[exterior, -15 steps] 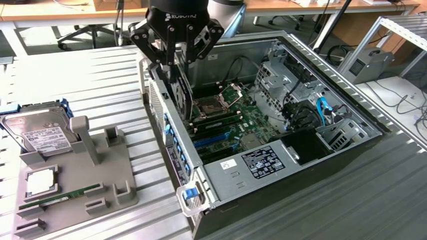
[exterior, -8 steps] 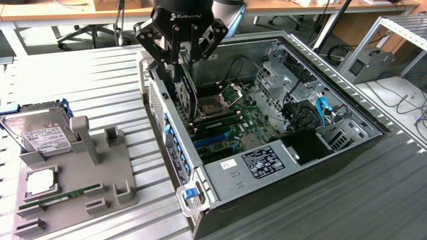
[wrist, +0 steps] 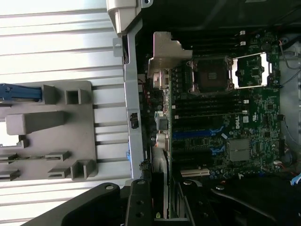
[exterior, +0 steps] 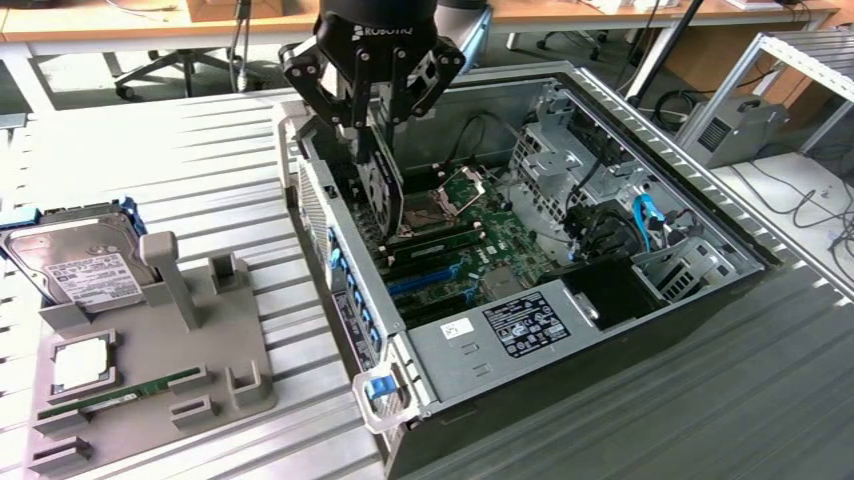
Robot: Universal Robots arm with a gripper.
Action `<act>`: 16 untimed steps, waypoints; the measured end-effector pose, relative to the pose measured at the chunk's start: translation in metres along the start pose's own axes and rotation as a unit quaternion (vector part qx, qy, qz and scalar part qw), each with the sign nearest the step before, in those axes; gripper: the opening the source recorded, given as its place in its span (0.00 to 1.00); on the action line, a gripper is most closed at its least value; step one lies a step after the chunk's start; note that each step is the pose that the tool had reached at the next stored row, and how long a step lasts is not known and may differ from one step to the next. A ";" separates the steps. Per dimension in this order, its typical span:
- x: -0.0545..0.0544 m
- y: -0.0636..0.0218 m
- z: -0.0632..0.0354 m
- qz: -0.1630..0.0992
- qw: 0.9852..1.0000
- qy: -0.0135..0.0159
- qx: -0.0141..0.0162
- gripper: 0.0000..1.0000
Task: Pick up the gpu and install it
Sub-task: 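Pick up the gpu and move the gpu toward the slot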
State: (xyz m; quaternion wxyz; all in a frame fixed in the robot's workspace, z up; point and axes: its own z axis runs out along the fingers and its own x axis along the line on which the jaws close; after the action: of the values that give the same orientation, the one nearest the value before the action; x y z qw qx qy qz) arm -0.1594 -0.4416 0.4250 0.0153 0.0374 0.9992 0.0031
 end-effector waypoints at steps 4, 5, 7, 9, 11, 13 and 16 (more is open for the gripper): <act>-0.003 0.0002 0.0001 0.000 1.000 0.000 0.000 0.27; -0.004 0.0003 0.0001 0.000 1.000 0.000 0.000 0.27; -0.006 0.0004 0.0002 0.000 1.000 0.000 0.000 0.27; -0.008 0.0006 0.0002 0.000 1.000 0.000 0.000 0.27; -0.009 0.0007 0.0003 0.000 1.000 0.000 0.000 0.27; -0.012 0.0009 0.0003 0.000 1.000 0.000 0.000 0.27; -0.014 0.0011 0.0004 0.000 1.000 0.000 0.000 0.27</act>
State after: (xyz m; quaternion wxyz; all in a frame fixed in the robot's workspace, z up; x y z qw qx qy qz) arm -0.1450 -0.4415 0.4250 0.0153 0.0374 0.9992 0.0031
